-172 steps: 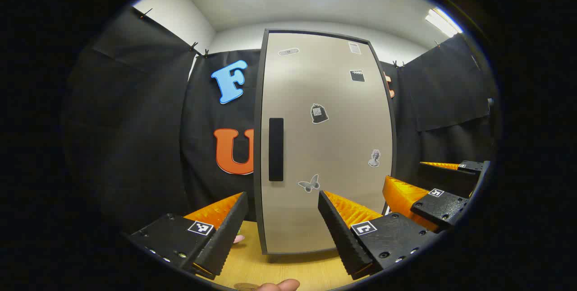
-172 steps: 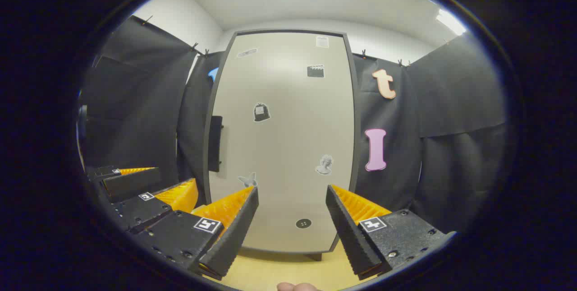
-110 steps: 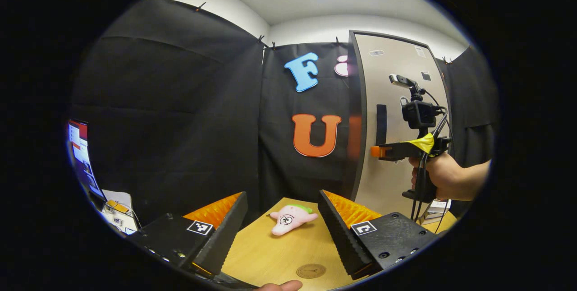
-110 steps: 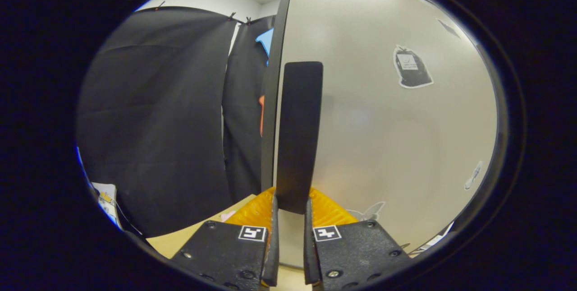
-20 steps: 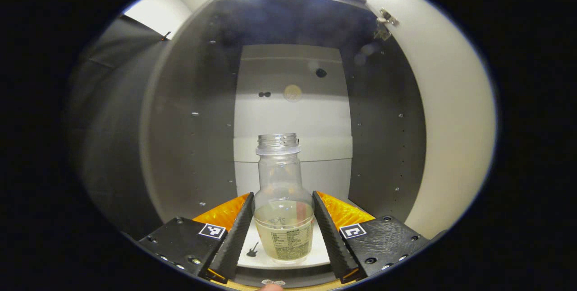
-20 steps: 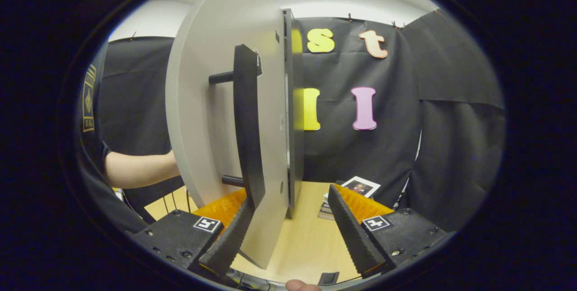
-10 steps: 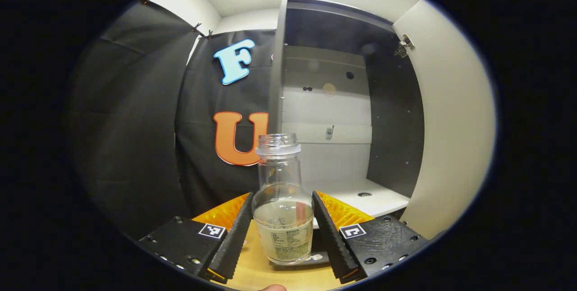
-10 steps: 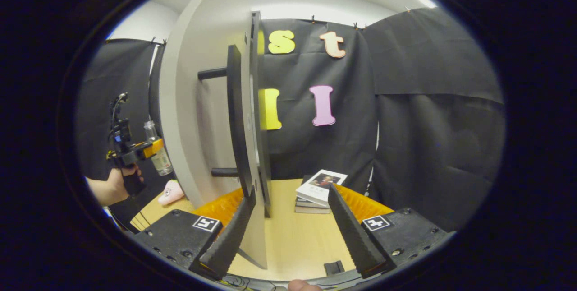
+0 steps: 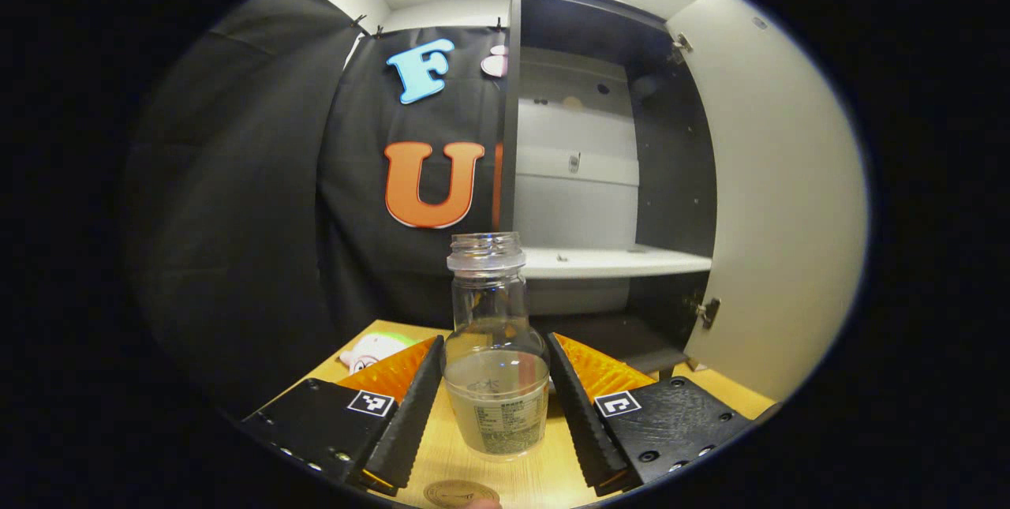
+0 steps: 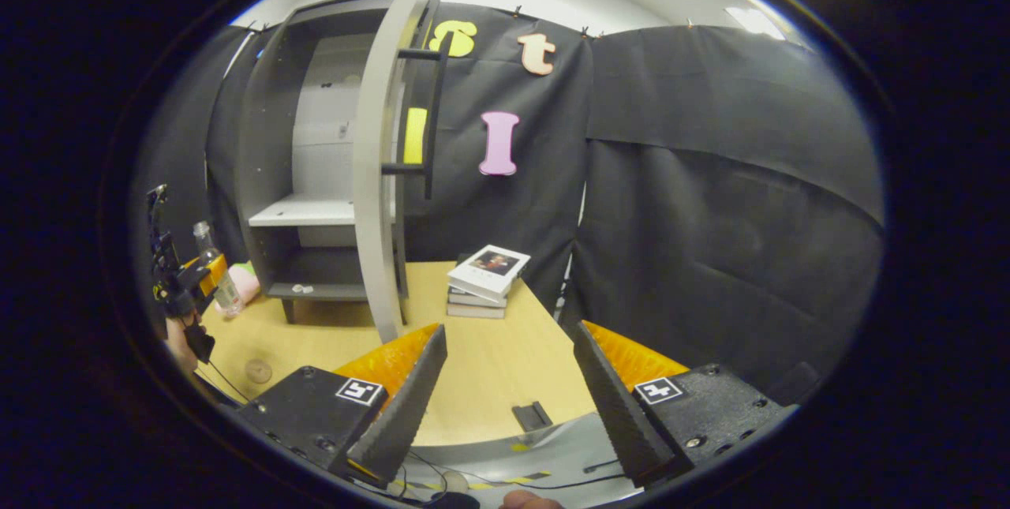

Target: Open the cabinet door with the right hand, grasp the bottle in the cabinet with the left hand and place it on the coaster, then close the cabinet door with the right hand.

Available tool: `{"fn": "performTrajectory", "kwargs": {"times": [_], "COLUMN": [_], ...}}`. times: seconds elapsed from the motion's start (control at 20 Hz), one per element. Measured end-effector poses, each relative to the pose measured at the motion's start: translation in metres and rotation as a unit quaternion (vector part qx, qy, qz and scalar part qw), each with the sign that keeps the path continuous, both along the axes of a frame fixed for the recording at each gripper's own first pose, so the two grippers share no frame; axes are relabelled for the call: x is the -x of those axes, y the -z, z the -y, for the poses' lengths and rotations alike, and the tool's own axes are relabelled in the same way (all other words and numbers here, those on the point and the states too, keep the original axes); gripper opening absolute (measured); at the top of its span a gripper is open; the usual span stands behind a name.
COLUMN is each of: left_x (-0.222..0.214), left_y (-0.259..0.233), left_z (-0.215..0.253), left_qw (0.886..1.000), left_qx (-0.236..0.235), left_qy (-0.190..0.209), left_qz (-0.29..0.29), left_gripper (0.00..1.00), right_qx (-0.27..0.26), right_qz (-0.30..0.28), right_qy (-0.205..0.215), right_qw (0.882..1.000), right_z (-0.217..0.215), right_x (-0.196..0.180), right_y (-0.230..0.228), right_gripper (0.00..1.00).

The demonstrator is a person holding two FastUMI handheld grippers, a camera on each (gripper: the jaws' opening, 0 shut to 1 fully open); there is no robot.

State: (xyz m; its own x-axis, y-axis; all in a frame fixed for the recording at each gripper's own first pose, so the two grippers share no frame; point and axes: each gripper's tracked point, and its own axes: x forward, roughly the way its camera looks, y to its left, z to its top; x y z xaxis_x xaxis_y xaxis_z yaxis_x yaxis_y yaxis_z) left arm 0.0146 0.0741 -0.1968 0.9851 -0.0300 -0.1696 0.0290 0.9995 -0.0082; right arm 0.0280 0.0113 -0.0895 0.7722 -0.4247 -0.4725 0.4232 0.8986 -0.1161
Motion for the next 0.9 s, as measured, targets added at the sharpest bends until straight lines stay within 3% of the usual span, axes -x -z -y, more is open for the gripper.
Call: {"fn": "performTrajectory", "kwargs": {"times": [0.1, 0.2, 0.35, 0.65, 0.9], "left_x": [0.013, 0.023, 0.035, 0.038, 0.047], "left_y": [0.039, 0.074, 0.112, 0.134, 0.130], "left_z": [0.000, 0.001, -0.011, -0.021, -0.012], "left_qw": [1.000, 0.999, 0.998, 0.996, 0.996], "left_qx": [-0.029, -0.042, -0.027, -0.048, -0.068], "left_qy": [0.003, 0.000, -0.029, -0.042, -0.025], "left_qz": [-0.011, -0.025, -0.052, -0.067, -0.058], "left_gripper": [0.77, 0.77, 0.77, 0.77, 0.77], "right_qx": [-0.003, -0.001, 0.049, 0.062, 0.030], "right_qz": [-0.047, -0.055, -0.080, -0.101, -0.076], "right_qy": [-0.004, -0.021, -0.031, -0.060, -0.043], "right_qw": [0.999, 0.998, 0.995, 0.991, 0.996], "right_z": [-0.006, -0.011, -0.012, -0.025, -0.027], "right_x": [0.013, 0.009, 0.016, 0.003, -0.009], "right_y": [0.012, 0.003, -0.007, 0.000, -0.008], "right_gripper": [0.99, 1.00, 1.00, 1.00, 1.00]}}
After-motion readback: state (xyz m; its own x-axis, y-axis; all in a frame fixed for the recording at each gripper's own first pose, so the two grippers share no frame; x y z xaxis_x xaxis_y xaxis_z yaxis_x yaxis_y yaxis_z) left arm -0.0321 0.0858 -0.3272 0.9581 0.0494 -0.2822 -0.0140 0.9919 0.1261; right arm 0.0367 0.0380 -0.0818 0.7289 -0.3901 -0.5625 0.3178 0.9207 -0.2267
